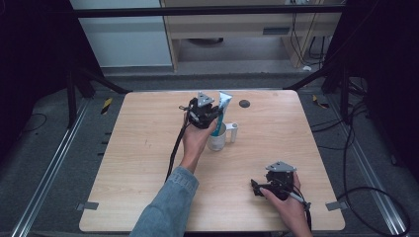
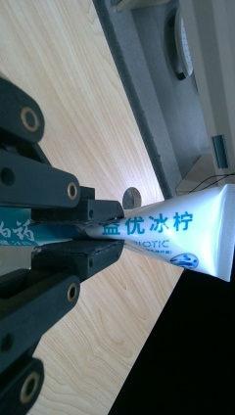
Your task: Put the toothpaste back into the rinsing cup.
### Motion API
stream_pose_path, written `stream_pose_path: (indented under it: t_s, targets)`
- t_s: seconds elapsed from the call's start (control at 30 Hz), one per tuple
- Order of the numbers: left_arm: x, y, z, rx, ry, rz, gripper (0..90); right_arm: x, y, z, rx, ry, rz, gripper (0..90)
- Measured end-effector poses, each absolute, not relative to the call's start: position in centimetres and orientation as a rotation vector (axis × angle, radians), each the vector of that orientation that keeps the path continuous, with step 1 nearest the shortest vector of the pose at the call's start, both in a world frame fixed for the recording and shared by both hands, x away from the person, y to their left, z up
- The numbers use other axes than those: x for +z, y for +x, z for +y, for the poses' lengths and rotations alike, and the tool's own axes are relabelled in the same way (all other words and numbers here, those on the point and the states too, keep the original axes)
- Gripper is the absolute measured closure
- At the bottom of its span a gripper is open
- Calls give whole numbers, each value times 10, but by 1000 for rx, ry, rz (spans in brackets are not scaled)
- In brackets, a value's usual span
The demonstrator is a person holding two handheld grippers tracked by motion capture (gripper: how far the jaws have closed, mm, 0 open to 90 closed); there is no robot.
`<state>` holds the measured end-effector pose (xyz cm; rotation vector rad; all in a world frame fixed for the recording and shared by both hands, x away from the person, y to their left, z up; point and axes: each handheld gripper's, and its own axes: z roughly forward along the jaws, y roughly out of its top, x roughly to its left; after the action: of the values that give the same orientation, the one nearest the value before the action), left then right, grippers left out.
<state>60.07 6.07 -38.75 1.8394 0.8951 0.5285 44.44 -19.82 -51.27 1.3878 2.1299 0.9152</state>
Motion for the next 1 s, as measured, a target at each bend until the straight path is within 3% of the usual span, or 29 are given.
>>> stream_pose_path:
  t_s: [1.0]
  targets:
    - [-408,596,62,513,1846,913,804,-513,444,-198,914,1390,2129,19]
